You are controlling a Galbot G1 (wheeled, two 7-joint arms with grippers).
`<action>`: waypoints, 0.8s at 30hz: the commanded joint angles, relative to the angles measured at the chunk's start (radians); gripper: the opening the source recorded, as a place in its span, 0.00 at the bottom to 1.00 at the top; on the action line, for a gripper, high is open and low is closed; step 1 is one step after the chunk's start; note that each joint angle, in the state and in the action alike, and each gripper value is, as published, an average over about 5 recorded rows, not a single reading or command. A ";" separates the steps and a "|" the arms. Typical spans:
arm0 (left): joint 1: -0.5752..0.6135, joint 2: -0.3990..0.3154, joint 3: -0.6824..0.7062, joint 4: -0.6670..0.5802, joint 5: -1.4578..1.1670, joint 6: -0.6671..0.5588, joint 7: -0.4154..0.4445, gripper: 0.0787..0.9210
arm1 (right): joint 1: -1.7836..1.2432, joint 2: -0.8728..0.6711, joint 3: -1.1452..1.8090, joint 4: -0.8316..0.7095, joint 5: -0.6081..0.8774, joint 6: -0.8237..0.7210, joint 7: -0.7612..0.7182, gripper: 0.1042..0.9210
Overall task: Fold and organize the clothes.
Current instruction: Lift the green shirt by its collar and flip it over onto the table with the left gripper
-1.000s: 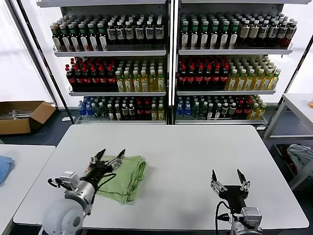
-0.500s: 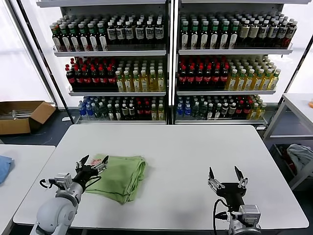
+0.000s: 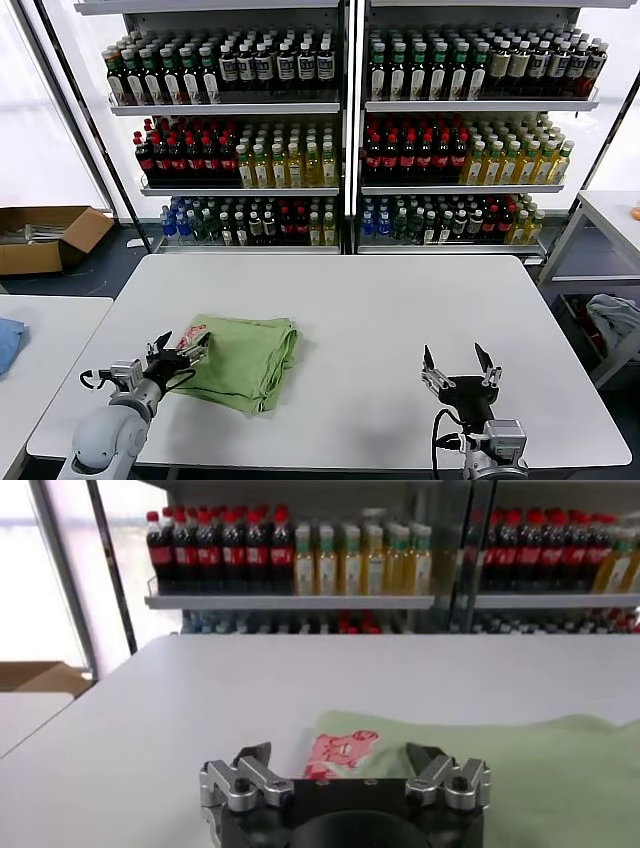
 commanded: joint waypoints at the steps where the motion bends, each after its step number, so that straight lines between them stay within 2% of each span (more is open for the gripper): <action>1: -0.018 0.009 -0.006 0.073 -0.031 0.008 0.014 0.88 | -0.001 0.003 -0.002 -0.009 -0.002 0.002 -0.004 0.88; 8: -0.013 0.010 -0.005 0.088 -0.041 0.013 0.029 0.88 | -0.005 0.004 -0.005 -0.005 -0.003 0.007 -0.010 0.88; 11: -0.006 0.007 -0.003 0.078 -0.052 0.019 0.035 0.85 | -0.006 0.002 -0.003 -0.007 -0.002 0.011 -0.011 0.88; 24: 0.025 -0.008 0.000 0.002 -0.073 0.032 0.070 0.42 | 0.003 0.002 0.001 -0.004 -0.002 0.007 -0.008 0.88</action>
